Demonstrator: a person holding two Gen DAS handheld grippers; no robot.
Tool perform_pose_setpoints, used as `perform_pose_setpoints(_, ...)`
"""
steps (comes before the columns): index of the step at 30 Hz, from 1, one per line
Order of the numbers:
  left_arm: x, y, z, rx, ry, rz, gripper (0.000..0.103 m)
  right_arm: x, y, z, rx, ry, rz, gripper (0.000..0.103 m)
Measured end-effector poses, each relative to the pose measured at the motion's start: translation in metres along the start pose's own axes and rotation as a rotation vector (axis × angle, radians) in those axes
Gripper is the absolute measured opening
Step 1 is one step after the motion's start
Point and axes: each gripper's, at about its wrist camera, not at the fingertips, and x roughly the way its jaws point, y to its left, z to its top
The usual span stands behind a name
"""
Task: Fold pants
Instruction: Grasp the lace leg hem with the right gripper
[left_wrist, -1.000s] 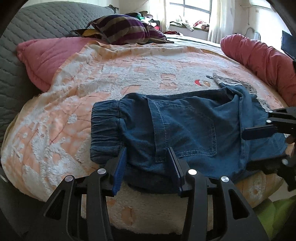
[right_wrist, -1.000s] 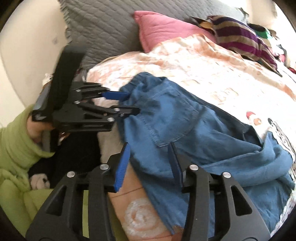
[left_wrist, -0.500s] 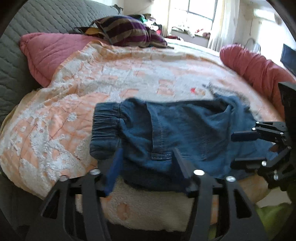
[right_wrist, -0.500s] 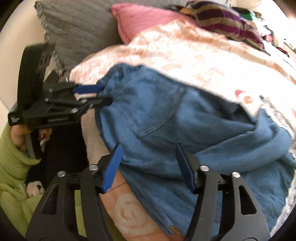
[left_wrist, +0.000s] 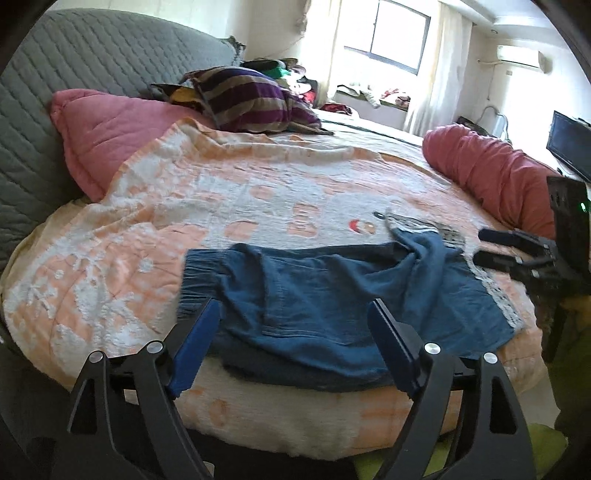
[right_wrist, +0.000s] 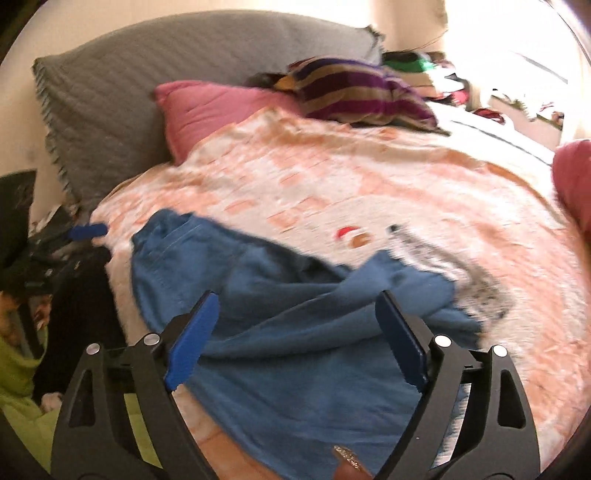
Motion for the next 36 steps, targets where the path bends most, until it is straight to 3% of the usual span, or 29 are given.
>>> perform_pose_setpoints(8,0.026,-0.034,-0.004,0.025,0.086,-0.141,0.081,0.009,-0.032,0.011,0.043,0.000,-0.060,0.084)
perform_pose_setpoints(16,0.072,-0.062,-0.008,0.004,0.208,-0.289,0.081,0.061,-0.057,0.039,0.054,0.074,-0.095,0.084)
perform_pose_setpoints(21,0.104,-0.078,-0.006,0.026,0.272,-0.320,0.079,0.109,-0.064,0.051,0.023,0.150,-0.115,0.084)
perform_pose_setpoints(26,0.134,-0.093,-0.002,0.045,0.312,-0.341,0.069,0.152,-0.075,0.059,0.035,0.231,-0.147,0.083)
perform_pose_setpoints(30,0.145,-0.099,-0.006,0.046,0.323,-0.366,0.053,0.182,-0.087,0.061,0.066,0.289,-0.190,0.080)
perform_pose_setpoints(34,0.137,-0.105,-0.014,0.113,0.292,-0.362,0.052,0.207,-0.101,0.062,0.112,0.330,-0.232,0.074)
perform_pose_setpoints(36,0.135,-0.104,-0.015,0.110,0.288,-0.380,0.052,0.216,-0.106,0.061,0.120,0.340,-0.246,0.060)
